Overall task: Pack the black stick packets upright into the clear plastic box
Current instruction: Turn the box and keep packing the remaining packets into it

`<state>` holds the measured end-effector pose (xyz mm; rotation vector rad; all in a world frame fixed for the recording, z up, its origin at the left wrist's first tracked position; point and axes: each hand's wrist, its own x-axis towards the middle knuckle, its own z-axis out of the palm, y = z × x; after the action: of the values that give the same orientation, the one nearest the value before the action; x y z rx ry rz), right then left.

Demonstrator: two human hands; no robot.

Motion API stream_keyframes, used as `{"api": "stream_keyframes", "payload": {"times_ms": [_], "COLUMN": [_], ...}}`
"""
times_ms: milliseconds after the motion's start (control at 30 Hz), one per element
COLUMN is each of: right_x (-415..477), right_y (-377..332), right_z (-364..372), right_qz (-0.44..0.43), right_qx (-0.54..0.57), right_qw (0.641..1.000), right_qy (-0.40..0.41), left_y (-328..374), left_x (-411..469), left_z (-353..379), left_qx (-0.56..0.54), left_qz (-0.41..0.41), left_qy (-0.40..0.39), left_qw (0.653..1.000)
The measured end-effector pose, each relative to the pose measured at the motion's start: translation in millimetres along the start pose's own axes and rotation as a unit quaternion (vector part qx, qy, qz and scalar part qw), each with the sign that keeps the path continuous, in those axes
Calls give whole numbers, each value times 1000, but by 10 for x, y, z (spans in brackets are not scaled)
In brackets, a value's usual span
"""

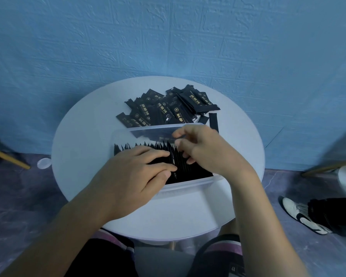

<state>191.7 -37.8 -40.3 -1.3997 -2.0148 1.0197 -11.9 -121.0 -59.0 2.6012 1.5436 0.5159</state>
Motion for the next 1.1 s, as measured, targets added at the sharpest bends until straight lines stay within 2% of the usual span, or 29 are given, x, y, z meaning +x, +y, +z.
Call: {"api": "stream_keyframes", "payload": {"times_ms": [167, 267, 400, 500, 667, 933, 1100], "right_x": [37, 86, 106, 98, 117, 186, 226], "right_y": [115, 341, 628, 746, 773, 778, 717], "right_z": [-295, -397, -357, -273, -324, -353, -235], "right_qz": [-14, 30, 142, 166, 197, 156, 183], "right_qx": [83, 48, -135, -197, -142, 4, -111], "right_qw": [985, 973, 964, 953, 962, 977, 969], "right_qy": [151, 223, 180, 157, 124, 143, 122], "left_y": [-15, -16, -11, -9, -9, -16, -15], "left_x": [-6, -9, -9, -4, -3, -1, -8], "left_z": [9, 15, 12, 13, 24, 38, 29], "left_qx": [-4, -6, -10, -9, -11, -11, -19], "left_qz": [1, 0, -5, -7, -8, -8, -8], "left_qy": [2, 3, 6, 7, 14, 21, 18], "left_qw": [1000, 1000, 1000, 1000, 1000, 1000, 1000]}}
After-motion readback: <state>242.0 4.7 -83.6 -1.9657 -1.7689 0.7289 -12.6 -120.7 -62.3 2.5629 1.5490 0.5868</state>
